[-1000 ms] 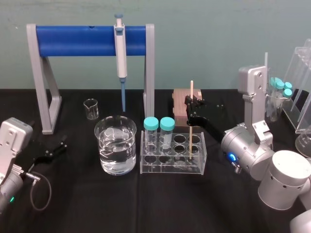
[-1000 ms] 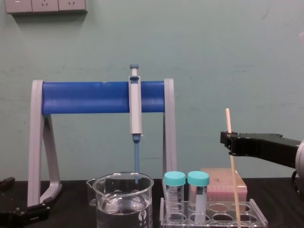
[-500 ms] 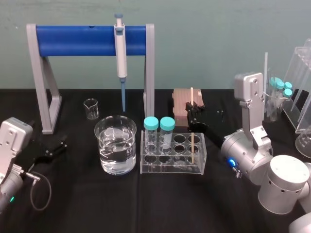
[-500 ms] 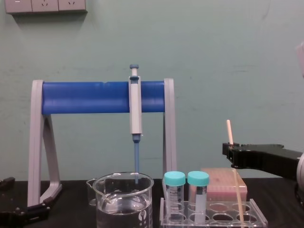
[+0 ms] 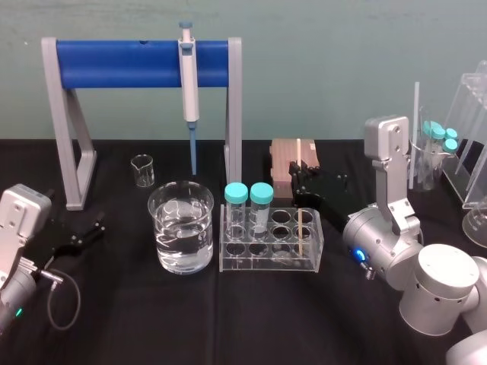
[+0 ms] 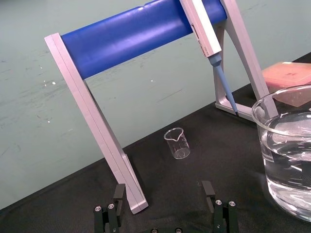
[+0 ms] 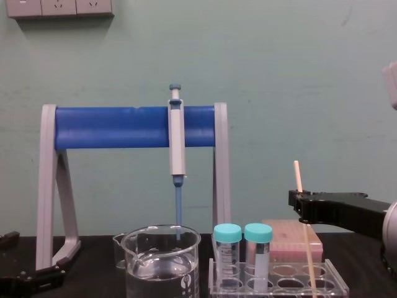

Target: Hold the thermometer with one hand and immerse one end into the beaker, then reinsert it into the test tube rack.

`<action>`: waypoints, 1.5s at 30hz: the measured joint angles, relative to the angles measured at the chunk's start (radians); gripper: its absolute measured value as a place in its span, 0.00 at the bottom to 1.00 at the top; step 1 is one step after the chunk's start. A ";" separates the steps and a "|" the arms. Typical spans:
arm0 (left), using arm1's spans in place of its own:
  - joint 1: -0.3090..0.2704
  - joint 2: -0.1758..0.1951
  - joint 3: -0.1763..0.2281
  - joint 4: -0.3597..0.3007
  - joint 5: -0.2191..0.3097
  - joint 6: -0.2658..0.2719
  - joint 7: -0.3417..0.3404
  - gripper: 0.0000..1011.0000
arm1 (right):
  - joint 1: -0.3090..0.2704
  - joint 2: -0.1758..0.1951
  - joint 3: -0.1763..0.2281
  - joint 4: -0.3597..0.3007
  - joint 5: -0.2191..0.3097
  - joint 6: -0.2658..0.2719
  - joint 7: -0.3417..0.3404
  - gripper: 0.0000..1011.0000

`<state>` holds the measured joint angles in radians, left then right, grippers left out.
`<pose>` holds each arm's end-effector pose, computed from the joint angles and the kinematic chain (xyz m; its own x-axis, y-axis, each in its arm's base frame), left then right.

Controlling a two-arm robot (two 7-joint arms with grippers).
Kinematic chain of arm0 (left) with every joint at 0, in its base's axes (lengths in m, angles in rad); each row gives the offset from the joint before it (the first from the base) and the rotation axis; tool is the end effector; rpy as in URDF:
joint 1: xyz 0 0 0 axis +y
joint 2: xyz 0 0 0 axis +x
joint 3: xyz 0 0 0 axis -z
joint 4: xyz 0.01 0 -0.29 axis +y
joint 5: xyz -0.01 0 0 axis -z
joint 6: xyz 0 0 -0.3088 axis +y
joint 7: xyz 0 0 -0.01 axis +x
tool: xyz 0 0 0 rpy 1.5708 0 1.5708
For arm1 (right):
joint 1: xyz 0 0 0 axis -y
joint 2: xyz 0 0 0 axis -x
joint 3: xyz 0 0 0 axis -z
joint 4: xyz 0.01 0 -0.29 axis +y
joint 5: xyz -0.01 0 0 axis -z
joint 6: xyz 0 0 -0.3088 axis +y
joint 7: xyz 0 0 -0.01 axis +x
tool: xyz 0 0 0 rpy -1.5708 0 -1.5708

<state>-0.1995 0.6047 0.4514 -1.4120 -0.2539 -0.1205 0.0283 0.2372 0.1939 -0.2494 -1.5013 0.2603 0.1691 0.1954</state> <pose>0.3581 0.0827 -0.3023 0.2923 0.8803 0.3737 -0.9553 0.2873 0.0703 0.3863 0.0173 -0.2495 0.4158 -0.9091 -0.0269 0.9077 0.4166 -0.0497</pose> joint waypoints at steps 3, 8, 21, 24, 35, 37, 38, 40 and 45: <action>0.000 0.000 0.000 0.000 0.000 0.000 0.000 0.99 | 0.000 0.001 0.000 0.000 0.000 0.000 0.000 0.05; 0.000 0.000 0.000 0.000 0.000 0.000 0.000 0.99 | 0.000 0.002 0.000 -0.001 0.000 0.000 0.000 0.05; 0.000 0.000 0.000 0.000 0.000 0.000 0.000 0.99 | -0.001 0.003 -0.001 -0.002 0.001 0.001 -0.001 0.05; 0.000 0.000 0.000 0.000 0.000 0.000 0.000 0.99 | -0.001 0.004 -0.001 -0.002 0.001 0.001 -0.001 0.09; 0.000 0.000 0.000 0.000 0.000 0.000 0.000 0.99 | -0.001 0.004 -0.001 -0.003 0.001 0.001 -0.001 0.44; 0.000 0.000 0.000 0.000 0.000 0.000 0.000 0.99 | -0.001 0.004 -0.001 -0.003 0.001 0.000 -0.001 0.50; 0.000 0.000 0.000 0.000 0.000 0.000 0.000 0.99 | -0.001 0.004 -0.001 -0.003 0.001 0.000 -0.001 0.52; 0.000 0.000 0.000 0.000 0.000 0.000 0.000 0.99 | -0.001 0.004 -0.001 -0.003 0.001 0.000 -0.001 0.60; 0.000 0.000 0.000 0.000 0.000 0.000 0.000 0.99 | -0.001 0.004 -0.001 -0.003 0.001 0.000 -0.001 0.74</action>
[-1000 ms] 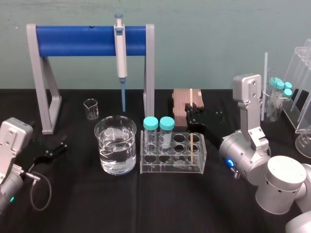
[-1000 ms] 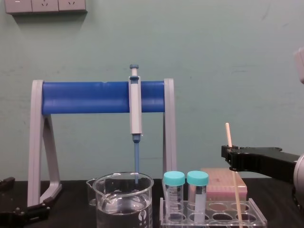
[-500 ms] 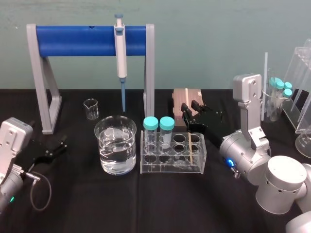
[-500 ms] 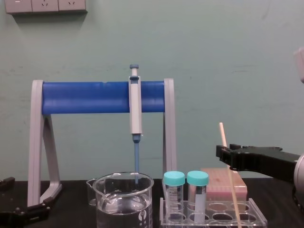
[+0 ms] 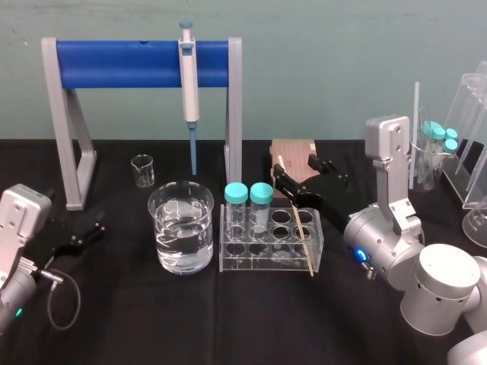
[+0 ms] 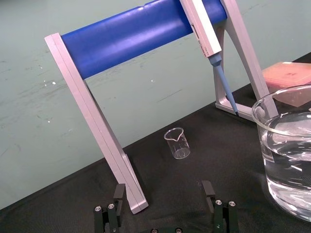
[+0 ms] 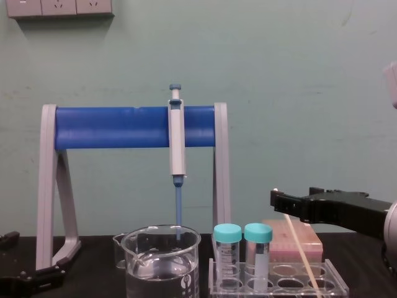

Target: Hold the thermometer with one hand and immerse one end into the beaker, then reinsert it into the test tube rack.

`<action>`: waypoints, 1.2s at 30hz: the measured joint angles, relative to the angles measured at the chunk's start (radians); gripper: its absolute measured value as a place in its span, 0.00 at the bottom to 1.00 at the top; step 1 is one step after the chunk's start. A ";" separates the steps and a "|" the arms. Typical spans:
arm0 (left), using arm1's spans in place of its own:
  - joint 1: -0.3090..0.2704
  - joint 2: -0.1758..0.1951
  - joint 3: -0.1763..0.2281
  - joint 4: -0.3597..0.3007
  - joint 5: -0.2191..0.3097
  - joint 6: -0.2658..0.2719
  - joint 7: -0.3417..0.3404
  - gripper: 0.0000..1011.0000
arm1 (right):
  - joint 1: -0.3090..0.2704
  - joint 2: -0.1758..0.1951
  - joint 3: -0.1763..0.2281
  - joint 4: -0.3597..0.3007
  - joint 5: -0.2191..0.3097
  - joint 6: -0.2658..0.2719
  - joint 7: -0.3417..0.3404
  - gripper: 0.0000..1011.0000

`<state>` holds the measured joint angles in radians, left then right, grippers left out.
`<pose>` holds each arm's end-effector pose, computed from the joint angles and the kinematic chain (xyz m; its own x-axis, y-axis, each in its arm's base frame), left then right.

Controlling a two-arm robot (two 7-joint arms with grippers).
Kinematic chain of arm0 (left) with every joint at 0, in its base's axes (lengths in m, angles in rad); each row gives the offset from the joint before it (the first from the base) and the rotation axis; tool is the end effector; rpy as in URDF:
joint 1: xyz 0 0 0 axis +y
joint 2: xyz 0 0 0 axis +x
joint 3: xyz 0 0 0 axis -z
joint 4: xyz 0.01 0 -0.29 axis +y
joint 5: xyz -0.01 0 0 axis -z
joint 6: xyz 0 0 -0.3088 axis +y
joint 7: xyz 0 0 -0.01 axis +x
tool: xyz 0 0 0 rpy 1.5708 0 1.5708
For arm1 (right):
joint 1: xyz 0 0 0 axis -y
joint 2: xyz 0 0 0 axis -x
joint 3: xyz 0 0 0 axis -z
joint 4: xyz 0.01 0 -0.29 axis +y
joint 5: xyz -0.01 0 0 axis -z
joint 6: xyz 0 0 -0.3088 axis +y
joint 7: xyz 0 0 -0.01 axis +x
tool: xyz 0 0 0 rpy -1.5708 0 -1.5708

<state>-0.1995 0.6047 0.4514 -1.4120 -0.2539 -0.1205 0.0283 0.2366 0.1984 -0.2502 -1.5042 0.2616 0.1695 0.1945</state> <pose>0.3581 0.0827 -0.3023 0.2923 0.8803 0.3737 -0.9553 0.2873 0.0703 0.3860 0.0162 -0.2490 0.4155 -0.9093 -0.0237 0.9079 0.4162 -0.0497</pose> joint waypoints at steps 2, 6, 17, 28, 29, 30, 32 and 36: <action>0.000 0.000 0.000 0.000 0.000 0.000 0.000 0.99 | 0.000 0.000 0.000 0.000 0.000 0.000 0.000 0.80; 0.000 0.000 0.000 0.000 0.000 0.000 0.000 0.99 | 0.000 0.000 0.000 0.000 0.000 0.000 0.000 0.92; 0.000 0.000 0.000 0.000 0.000 0.000 0.000 0.99 | 0.020 -0.036 0.008 -0.034 0.002 -0.082 -0.005 0.99; 0.000 0.000 0.000 0.000 0.000 0.000 0.000 0.99 | 0.009 -0.143 0.127 -0.036 -0.120 -0.182 -0.288 0.99; 0.000 0.000 0.000 0.000 0.000 0.000 0.000 0.99 | 0.006 -0.148 0.136 -0.031 -0.125 -0.182 -0.304 0.99; 0.000 0.000 0.000 0.000 0.000 0.000 0.000 0.99 | 0.001 -0.155 0.154 -0.021 -0.132 -0.181 -0.327 0.99; 0.000 0.000 0.000 0.000 0.000 0.000 0.000 0.99 | -0.005 -0.159 0.168 -0.011 -0.138 -0.179 -0.341 0.99; 0.000 0.000 0.000 0.000 0.000 0.000 0.000 0.99 | -0.015 -0.166 0.200 0.027 -0.144 -0.170 -0.355 0.99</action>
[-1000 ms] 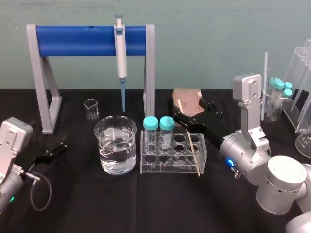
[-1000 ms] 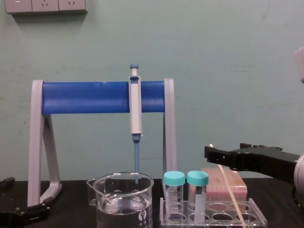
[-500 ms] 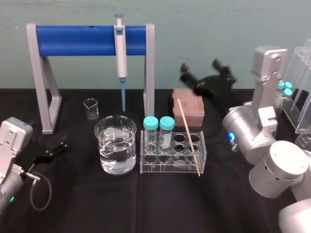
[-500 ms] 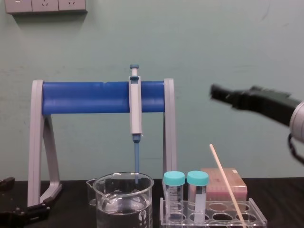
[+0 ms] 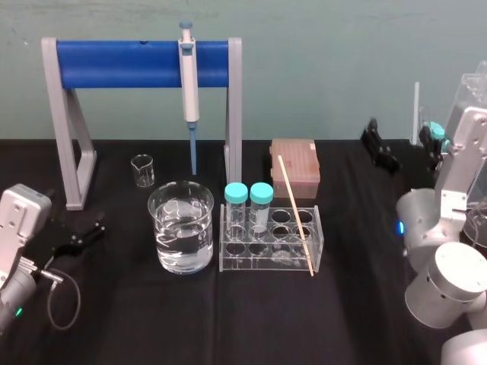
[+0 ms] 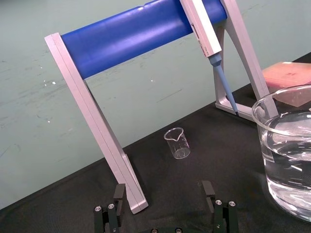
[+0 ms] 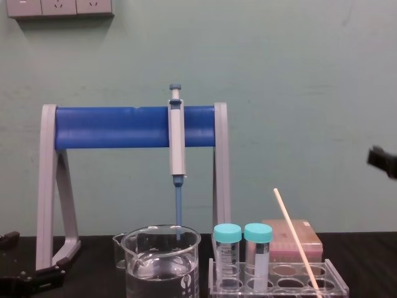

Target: Hold the thermometer with one hand and immerse one end into the beaker, then reinsert it into the test tube rack.

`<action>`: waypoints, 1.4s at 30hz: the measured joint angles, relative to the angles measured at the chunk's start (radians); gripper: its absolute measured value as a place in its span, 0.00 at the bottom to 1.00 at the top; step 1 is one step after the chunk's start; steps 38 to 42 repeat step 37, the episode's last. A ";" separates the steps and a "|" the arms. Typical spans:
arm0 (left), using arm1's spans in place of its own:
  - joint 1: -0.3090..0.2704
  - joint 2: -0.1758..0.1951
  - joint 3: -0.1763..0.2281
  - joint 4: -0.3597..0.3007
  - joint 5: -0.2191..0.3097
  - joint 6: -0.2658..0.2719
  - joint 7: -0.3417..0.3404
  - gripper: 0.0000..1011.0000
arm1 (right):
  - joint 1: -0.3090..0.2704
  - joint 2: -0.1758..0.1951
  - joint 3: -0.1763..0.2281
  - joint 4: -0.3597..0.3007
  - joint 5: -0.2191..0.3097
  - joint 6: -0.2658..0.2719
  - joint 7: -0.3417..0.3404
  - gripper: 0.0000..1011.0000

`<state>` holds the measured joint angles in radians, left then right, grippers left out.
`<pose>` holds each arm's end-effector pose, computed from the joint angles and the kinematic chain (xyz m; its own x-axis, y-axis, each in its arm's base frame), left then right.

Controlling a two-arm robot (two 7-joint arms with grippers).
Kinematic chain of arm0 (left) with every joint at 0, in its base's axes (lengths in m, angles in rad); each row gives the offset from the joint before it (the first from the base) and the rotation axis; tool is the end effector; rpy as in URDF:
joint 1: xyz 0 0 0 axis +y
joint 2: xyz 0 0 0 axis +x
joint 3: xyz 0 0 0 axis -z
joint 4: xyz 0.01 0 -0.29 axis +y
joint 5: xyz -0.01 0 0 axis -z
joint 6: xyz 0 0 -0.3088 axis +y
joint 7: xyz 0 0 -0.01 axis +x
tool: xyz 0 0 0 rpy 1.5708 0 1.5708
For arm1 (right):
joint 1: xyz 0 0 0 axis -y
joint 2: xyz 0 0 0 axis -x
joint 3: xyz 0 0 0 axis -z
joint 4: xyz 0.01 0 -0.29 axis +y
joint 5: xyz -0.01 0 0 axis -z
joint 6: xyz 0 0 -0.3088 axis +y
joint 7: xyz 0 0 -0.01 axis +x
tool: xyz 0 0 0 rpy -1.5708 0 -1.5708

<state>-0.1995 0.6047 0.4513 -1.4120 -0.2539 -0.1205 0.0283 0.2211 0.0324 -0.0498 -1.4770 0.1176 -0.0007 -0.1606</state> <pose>0.3581 0.0827 -0.3023 0.2922 0.8803 0.3737 -0.9553 0.2872 0.0703 0.3905 0.0056 -0.2506 -0.1031 -0.9903 -0.0933 0.9872 -0.1134 0.1124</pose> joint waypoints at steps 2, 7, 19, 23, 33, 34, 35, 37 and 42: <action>0.000 0.000 0.000 0.000 0.000 0.000 0.000 0.99 | -0.002 -0.002 0.007 0.013 0.000 0.004 0.000 0.99; 0.000 0.000 0.000 0.000 0.000 0.000 0.000 0.99 | -0.002 -0.009 0.019 0.051 0.017 0.022 0.038 0.99; 0.000 0.000 0.000 0.000 0.000 0.000 0.000 0.99 | 0.026 0.001 -0.001 0.081 0.046 0.080 0.194 0.99; 0.000 0.000 0.000 0.000 0.000 0.000 0.000 0.99 | 0.027 0.002 -0.002 0.080 0.045 0.082 0.196 0.99; 0.000 0.000 0.000 0.000 0.000 0.000 0.000 0.99 | 0.026 0.001 -0.001 0.082 0.048 0.080 0.195 0.99; 0.000 0.000 0.000 0.000 0.000 0.000 0.000 0.99 | 0.026 0.001 0.000 0.082 0.048 0.079 0.195 0.99; 0.000 0.000 0.000 0.000 0.000 0.000 0.000 0.99 | 0.026 0.001 0.000 0.082 0.048 0.079 0.195 0.99; 0.000 0.000 0.000 0.000 0.000 0.000 0.000 0.99 | 0.026 0.001 0.000 0.083 0.048 0.079 0.195 0.99; 0.000 0.000 0.000 0.000 0.000 0.000 0.000 0.99 | 0.026 0.001 0.000 0.083 0.048 0.079 0.195 0.99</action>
